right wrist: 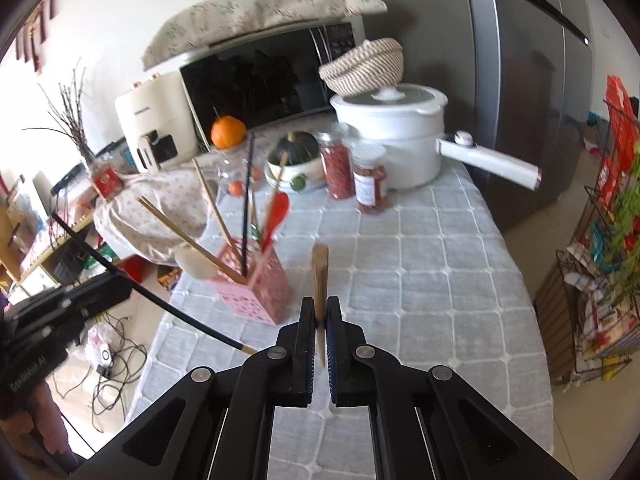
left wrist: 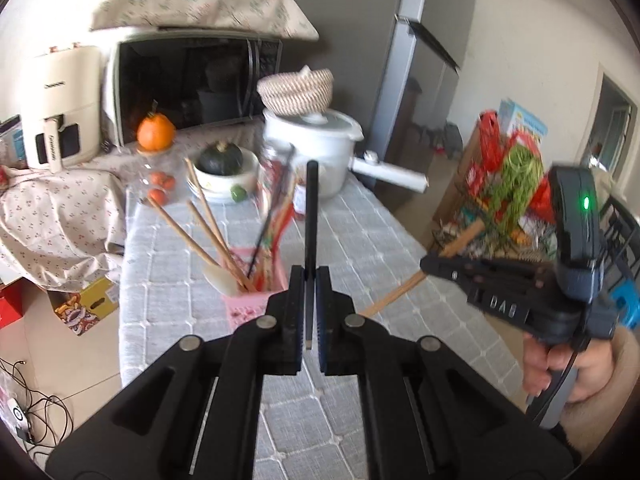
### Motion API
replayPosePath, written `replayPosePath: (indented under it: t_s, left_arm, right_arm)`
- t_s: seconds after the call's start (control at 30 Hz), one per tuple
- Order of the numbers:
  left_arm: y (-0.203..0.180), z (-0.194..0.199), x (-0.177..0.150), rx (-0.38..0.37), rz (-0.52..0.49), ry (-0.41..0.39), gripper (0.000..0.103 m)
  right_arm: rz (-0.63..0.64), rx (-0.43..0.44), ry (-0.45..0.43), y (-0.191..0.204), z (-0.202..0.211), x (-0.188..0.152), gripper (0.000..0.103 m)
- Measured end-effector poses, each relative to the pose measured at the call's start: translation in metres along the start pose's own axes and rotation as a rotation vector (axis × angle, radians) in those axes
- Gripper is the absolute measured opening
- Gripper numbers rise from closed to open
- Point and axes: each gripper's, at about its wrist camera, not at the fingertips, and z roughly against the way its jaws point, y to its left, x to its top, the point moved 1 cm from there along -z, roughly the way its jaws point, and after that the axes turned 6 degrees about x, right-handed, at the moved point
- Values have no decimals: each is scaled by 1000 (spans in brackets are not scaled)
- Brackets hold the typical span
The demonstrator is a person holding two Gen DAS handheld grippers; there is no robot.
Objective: Organize utensils
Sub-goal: 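Carry the black chopstick to the basket with the left tool while the right tool carries the wooden one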
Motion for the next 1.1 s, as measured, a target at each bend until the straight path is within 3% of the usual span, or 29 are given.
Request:
replayPosePath:
  t_s: [0.27,0.6,1.1]
  left_arm:
    - [26,22,18,82,85,-184,6]
    - [31,7,32,90,167,-305,6]
    - [27,-54,30,120,191,-204,6]
  right_arm:
    - [5,34,-36,16,-6,11,5]
    - [-12,48,-40,20,-8,14,5]
    - [-33,36,-47,4,-1,10,5]
